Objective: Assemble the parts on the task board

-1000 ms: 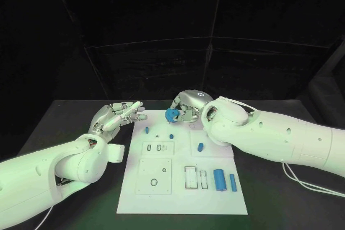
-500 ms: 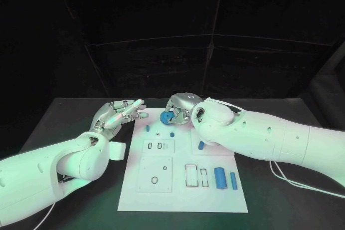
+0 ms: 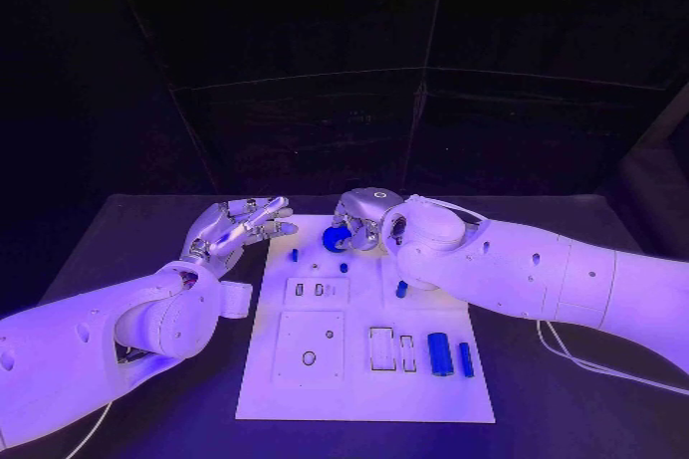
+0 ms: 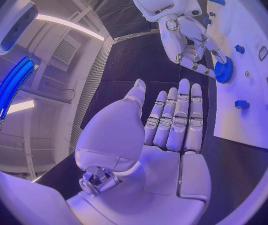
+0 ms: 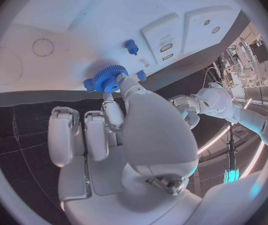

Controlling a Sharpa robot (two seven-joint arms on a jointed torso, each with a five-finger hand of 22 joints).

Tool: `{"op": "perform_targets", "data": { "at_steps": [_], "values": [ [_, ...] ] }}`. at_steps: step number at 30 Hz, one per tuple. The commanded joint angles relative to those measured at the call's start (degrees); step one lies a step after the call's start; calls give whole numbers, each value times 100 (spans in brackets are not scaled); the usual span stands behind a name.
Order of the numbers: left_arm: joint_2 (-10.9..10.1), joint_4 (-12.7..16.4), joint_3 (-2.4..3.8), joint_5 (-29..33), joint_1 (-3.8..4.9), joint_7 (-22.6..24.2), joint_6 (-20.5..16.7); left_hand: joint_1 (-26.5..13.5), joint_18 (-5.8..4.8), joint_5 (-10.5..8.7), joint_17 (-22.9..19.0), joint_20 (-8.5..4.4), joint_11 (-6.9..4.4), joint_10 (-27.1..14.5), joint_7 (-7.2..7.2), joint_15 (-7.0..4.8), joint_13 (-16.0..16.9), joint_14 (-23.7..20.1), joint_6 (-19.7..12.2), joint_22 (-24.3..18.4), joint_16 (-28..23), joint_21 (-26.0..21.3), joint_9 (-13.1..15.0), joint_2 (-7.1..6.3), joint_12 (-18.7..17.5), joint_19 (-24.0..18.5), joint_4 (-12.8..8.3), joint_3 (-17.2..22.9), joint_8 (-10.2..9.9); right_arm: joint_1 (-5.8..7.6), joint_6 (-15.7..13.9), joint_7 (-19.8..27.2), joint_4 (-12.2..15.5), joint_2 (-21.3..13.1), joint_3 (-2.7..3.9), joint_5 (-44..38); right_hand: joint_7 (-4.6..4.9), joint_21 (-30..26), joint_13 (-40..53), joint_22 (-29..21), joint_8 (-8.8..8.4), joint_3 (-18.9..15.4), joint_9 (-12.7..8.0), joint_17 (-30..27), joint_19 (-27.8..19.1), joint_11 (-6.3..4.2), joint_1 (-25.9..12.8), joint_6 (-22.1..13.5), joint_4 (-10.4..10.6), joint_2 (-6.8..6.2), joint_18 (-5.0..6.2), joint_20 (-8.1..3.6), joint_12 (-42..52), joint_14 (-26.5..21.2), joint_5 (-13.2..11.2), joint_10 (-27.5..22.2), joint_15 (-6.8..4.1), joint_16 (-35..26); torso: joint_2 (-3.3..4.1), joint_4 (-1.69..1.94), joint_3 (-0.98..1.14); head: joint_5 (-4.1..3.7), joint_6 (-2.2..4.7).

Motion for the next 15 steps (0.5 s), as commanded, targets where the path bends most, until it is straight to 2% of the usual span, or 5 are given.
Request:
{"op": "perform_targets", "data": {
  "at_steps": [1, 8, 12, 15],
  "values": [
    [4, 6, 6, -30, 9, 45, 29, 23, 89, 28, 10, -2, -2, 34, 6, -2, -5, 29, 37, -9, -34, -19, 0, 53, -24, 26, -31, 10, -24, 4, 184, -116, -10, 10, -5, -63, -30, -2, -51, 606, -84, 29, 241, 295, -19, 43, -100, 181, 21, -37, -101, 42, -82, 360, -36, -46, 52, -32, 0, 6, 2, -3, 0],
    [6, 2, 6, -30, 9, 43, 26, 23, 89, 28, 10, -2, 0, 32, 8, -1, -5, 28, 35, -11, -37, -21, -1, 53, -27, 26, -34, 9, -27, 3, 100, -263, -31, 13, -6, -60, 95, -30, -203, 556, -356, -99, 204, 280, -60, 162, -402, -324, 159, -217, -90, 129, -290, 356, -79, -176, 152, -43, -1, 4, -2, -9, 5],
    [6, 2, 6, -30, 9, 41, 26, 24, 88, 28, 11, -1, 3, 26, 13, 1, -7, 25, 29, -14, -44, -26, -3, 54, -35, 26, -40, 8, -34, 3, 192, -231, -41, 21, -6, 5, 154, -43, -273, 537, -354, -387, 215, 285, -75, 225, -731, -595, 449, -293, -85, 195, -378, 356, 42, -240, 212, -43, 0, 2, -5, -11, 7],
    [7, 2, 6, -30, 9, 28, 28, 15, 86, 28, 13, 1, 15, 9, 30, 7, -10, 22, 13, -21, -57, -34, -6, 53, -54, 26, -45, 1, -51, 3, 332, -208, -50, 29, -6, 59, 171, -49, -280, 530, -330, -645, 231, 293, -82, 249, -1005, -617, 723, -246, -82, 224, -387, 355, 271, -263, 235, -40, 1, 5, -2, -9, 7]
  ]
}}
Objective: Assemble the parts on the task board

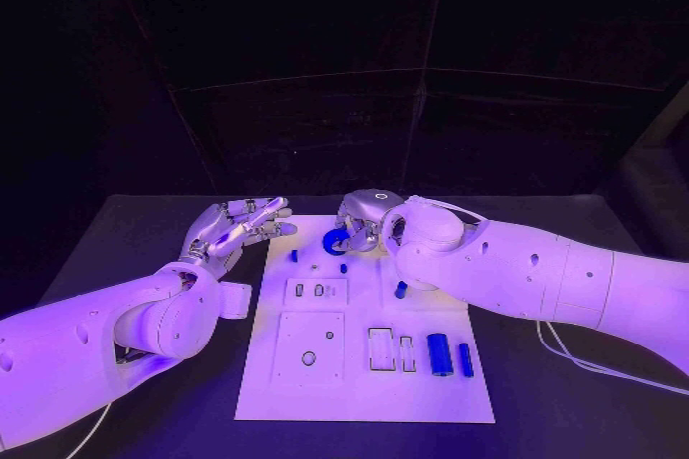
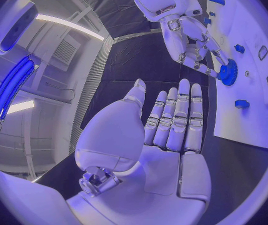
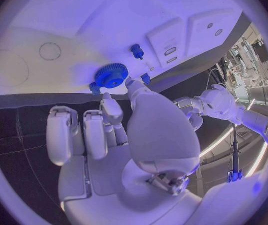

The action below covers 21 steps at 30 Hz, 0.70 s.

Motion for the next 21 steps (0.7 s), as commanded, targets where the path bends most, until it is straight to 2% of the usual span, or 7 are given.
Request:
{"op": "perform_targets", "data": {
  "at_steps": [1, 3, 9, 12, 14, 18, 21],
  "values": [
    [6, 8, 5, -30, 9, 24, 30, 15, 86, 28, 8, 1, 16, 8, 30, 7, -10, 22, 13, -8, -33, -34, -6, 53, -23, 26, -45, 1, -26, 12, 264, -33, -1, 15, 3, 74, -15, -25, -13, 529, 29, -197, 18, 297, -1, 14, -214, -4, 121, 51, -82, 62, -34, 356, 273, -35, 48, -14, 2, 4, 1, 2, -2],
    [6, 8, 5, -30, 9, 17, 31, 9, 85, 28, 10, 3, 21, 0, 37, 10, -10, 20, 5, -11, -40, -39, -8, 53, -32, 26, -47, -3, -34, 12, 325, -41, -5, 15, 2, 89, -18, -25, -15, 534, 38, -321, 23, 306, 2, 9, -324, 19, 148, 103, -83, 63, -37, 356, 499, -46, 47, -11, 1, 5, 1, 0, -4],
    [1, 9, 5, -29, 9, 6, 26, 9, 85, 28, 10, 3, 21, 0, 37, 10, -10, 20, 5, -11, -40, -39, -8, 53, -32, 26, -47, -3, -34, 12, 426, -69, -7, 2, 2, 107, -19, -22, -4, 541, 39, -393, 23, 313, 7, 8, -329, 24, 146, 130, -84, 64, -25, 357, 540, -46, 47, -9, -2, 3, 0, 5, -11],
    [-3, 11, 5, -29, 9, 5, 25, 9, 85, 28, 10, 3, 21, 0, 37, 10, -10, 20, 5, -11, -40, -39, -8, 53, -32, 26, -47, -3, -34, 12, 364, -58, 4, -15, 2, 109, -21, -21, 3, 544, 43, -406, 25, 317, 9, 7, -318, 33, 141, 142, -85, 64, -17, 357, 544, -42, 47, -7, -1, 0, 0, 8, -4],
    [-6, 12, 5, -29, 9, 4, 26, 9, 85, 28, 10, 3, 21, 0, 37, 10, -10, 20, 5, -11, -40, -39, -8, 53, -32, 26, -47, -3, -34, 12, 81, 4, 34, -56, 1, 114, -34, -4, 95, 584, 63, -442, 32, 351, 40, -4, -266, 76, 127, 191, -93, 59, 92, 365, 631, 18, 39, 8, 0, -1, 2, 10, 5],
    [-23, 12, 5, -29, 9, 7, 26, 6, 84, 28, 10, 5, 25, -5, 42, 13, -11, 18, 0, -15, -47, -44, -8, 55, -39, 25, -50, -5, -41, 11, -814, 403, 229, -293, 1, 327, -67, 22, 311, 644, 100, -491, 36, 390, 86, -40, 21, 166, 15, 268, -106, 33, 342, 374, 983, 150, 9, 27, -6, -14, 7, 16, 30],
    [-44, 10, 5, -29, 9, 11, 21, 6, 84, 28, 10, 5, 25, -5, 42, 13, -11, 18, 0, -15, -47, -44, -8, 55, -39, 25, -50, -5, -41, 12, -1239, 870, 440, -557, 1, 670, -61, 10, 337, 617, 79, -460, 25, 369, 65, -41, 260, 142, -102, 322, -100, 25, 363, 369, 1021, 150, 4, 17, -13, -28, 15, 14, 58]
  ]
}}
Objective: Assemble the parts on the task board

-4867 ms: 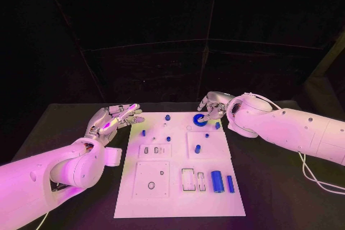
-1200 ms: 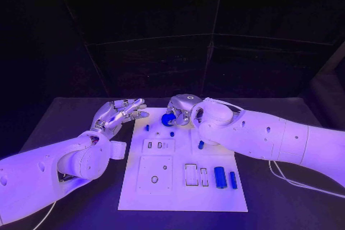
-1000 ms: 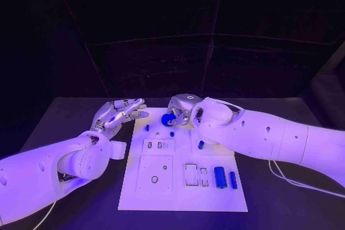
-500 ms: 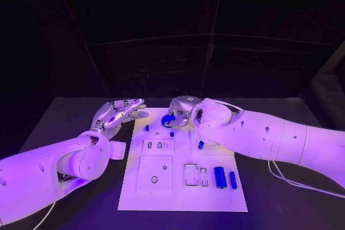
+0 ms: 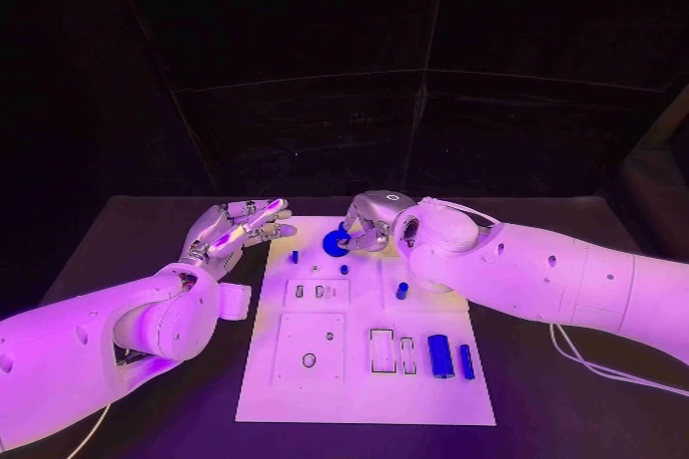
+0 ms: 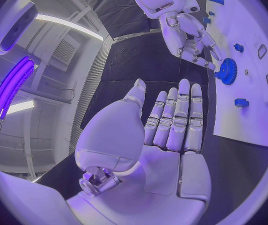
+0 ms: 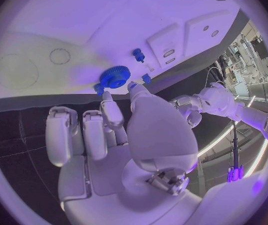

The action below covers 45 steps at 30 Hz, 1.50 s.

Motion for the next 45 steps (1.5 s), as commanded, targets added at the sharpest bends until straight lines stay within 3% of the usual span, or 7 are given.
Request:
{"op": "perform_targets", "data": {
  "at_steps": [1, 5, 10, 15, 24, 30, 45],
  "values": [
    [-26, 6, 6, -29, 9, 31, 20, 6, 84, 28, 6, 5, 25, -6, 42, 13, -6, 17, 0, -5, -27, -19, -8, 57, -40, 25, -35, 11, -26, 14, -1096, 973, 275, -327, 4, 677, 13, -3, 17, 589, -3, 29, -18, 342, -21, 1, 254, 0, -129, 33, -93, -15, 20, 362, 11, 20, 5, 3, -11, -31, 11, 0, 32],
    [-47, -6, 5, -29, 9, 42, 17, 7, 84, 28, 7, 5, 25, -6, 41, 14, -6, 17, 0, -6, -28, -20, -8, 58, -41, 25, -36, 12, -26, 38, -785, 1889, 626, -974, 6, 1730, 4, -125, -19, 337, 1, 30, -13, 128, -221, -7, 663, 34, -390, -15, -34, -19, -40, 306, -356, -48, -3, -107, -25, -58, 17, -28, 87],
    [-7, -87, 5, -29, 8, 53, 13, 13, 84, 28, 8, 6, 24, -4, 38, 15, -5, 17, 3, -8, -32, -22, -7, 62, -42, 25, -42, 15, -27, 56, -377, 2403, 721, -1640, 5, 2474, -23, -266, -81, 68, 64, 14, 5, -61, -435, -35, 1028, 195, -658, -80, 27, -36, -126, 258, -529, -120, -25, -220, -85, -128, 40, -62, 86],
    [80, -208, 4, -30, 6, 75, 28, 27, 84, 29, 9, 8, 22, 0, 34, 15, -4, 17, 6, -12, -38, -27, -6, 65, -45, 25, -57, 20, -29, 55, -377, 2685, 631, -2134, 2, 2728, -10, -288, -50, 50, -33, -102, -34, -43, -446, -25, 1109, 40, -750, -132, 29, -44, -89, 270, -653, -99, -23, -227, -139, -198, 110, -90, 120],
    [171, -322, 3, -29, -4, 82, 74, 36, 85, 28, 10, 8, 21, 4, 32, 15, -3, 17, 9, -14, -42, -30, -5, 68, -46, 25, -66, 24, -30, -79, -439, 2869, 276, -2304, -2, 2817, 25, -298, -65, 38, -73, -173, -42, -36, -450, 4, 1125, -89, -775, -122, 31, -32, -105, 277, -630, -116, -3, -229, -182, -257, 193, -111, 101],
    [229, -370, 2, -29, -15, 76, 95, 42, 85, 29, 11, 8, 20, 6, 31, 15, -2, 18, 11, -16, -44, -32, -4, 70, -47, 25, -73, 26, -31, -233, -425, 2935, 18, -2251, -2, 2851, 33, -305, -72, 24, -73, -180, -41, -33, -460, 10, 1128, -104, -776, -109, 34, -28, -113, 278, -620, -123, 1, -228, -192, -239, 222, -94, 75],
    [268, -427, 2, -29, -42, 78, 119, 48, 86, 29, 12, 9, 21, 5, 34, 15, -2, 19, 10, -17, -47, -34, -4, 70, -49, 25, -80, 28, -33, -509, -371, 2999, -491, -1910, 0, 2905, 47, -305, -60, 27, -62, -188, -34, -13, -453, 23, 1151, -131, -787, -47, 33, -17, -98, 284, -581, -125, 14, -221, -186, -255, 197, -66, 44]
  ]
}}
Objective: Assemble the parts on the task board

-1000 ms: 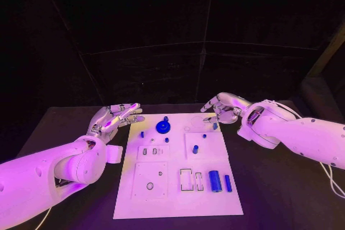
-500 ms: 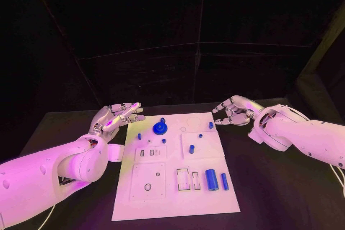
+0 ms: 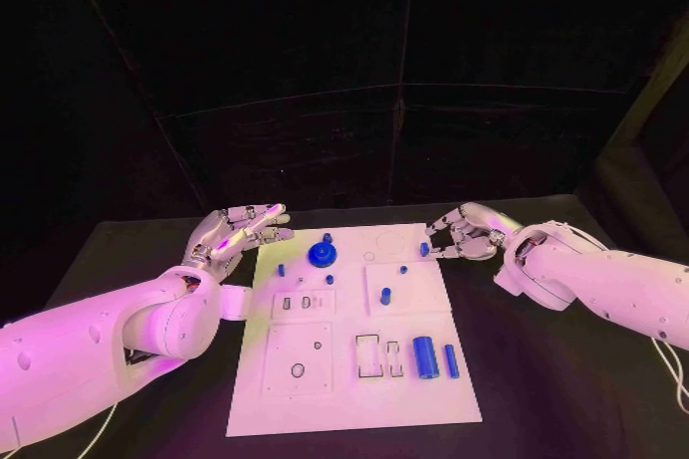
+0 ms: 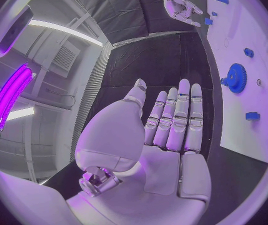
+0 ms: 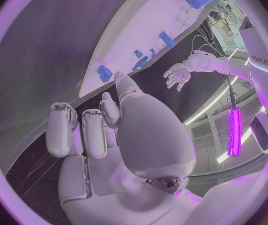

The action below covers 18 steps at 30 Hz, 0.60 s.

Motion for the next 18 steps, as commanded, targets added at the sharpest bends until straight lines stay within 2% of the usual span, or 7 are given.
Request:
{"op": "perform_targets", "data": {
  "at_steps": [1, 4, 11, 18],
  "values": [
    [8, 1, 6, -28, 4, 68, 83, 26, 86, 29, 9, 9, 21, 5, 34, 15, -5, 19, 10, -8, -25, -34, -4, 48, -26, 25, -33, 12, -33, -13, 62, 94, -94, 68, 6, 67, -5, -14, 13, 32, -9, -35, 4, 16, -16, 34, 23, -33, -13, 37, 32, 6, 24, 287, 24, -8, 15, -19, 8, -10, -8, -22, -3],
    [12, -3, 6, -28, 3, 67, 86, 26, 86, 29, 9, 9, 21, 5, 34, 15, -5, 19, 10, -8, -25, -34, -4, 48, -26, 25, -33, 12, -33, -43, 64, 95, -171, 139, 6, 48, -5, -10, 23, 42, 3, -33, 10, 30, -7, 34, 35, -20, -20, 61, 30, 9, 37, 290, 29, -2, 16, -13, 5, -6, -13, -31, -12],
    [19, -12, 6, -28, -1, 64, 86, 26, 86, 29, 9, 9, 21, 5, 34, 15, -5, 19, 10, -8, -25, -34, -4, 48, -26, 25, -33, 12, -33, -127, -32, 116, -267, 274, 7, -20, -4, -6, 34, 51, 16, -30, 14, 46, 1, 35, 48, -5, -28, 92, 29, 11, 52, 295, 31, 2, 17, -5, 4, -5, -4, -18, -15],
    [23, -24, 5, -28, -4, 62, 88, 26, 86, 29, 9, 9, 21, 5, 34, 15, -5, 19, 10, -8, -25, -34, -4, 48, -26, 25, -33, 12, -33, -152, -187, 96, -362, 353, 8, -5, -2, 23, 91, 110, 47, -13, 24, 115, 51, 35, 57, 38, -31, 189, 16, 15, 126, 313, 2, 40, 19, 30, 5, 1, -15, -18, -16]
  ]
}}
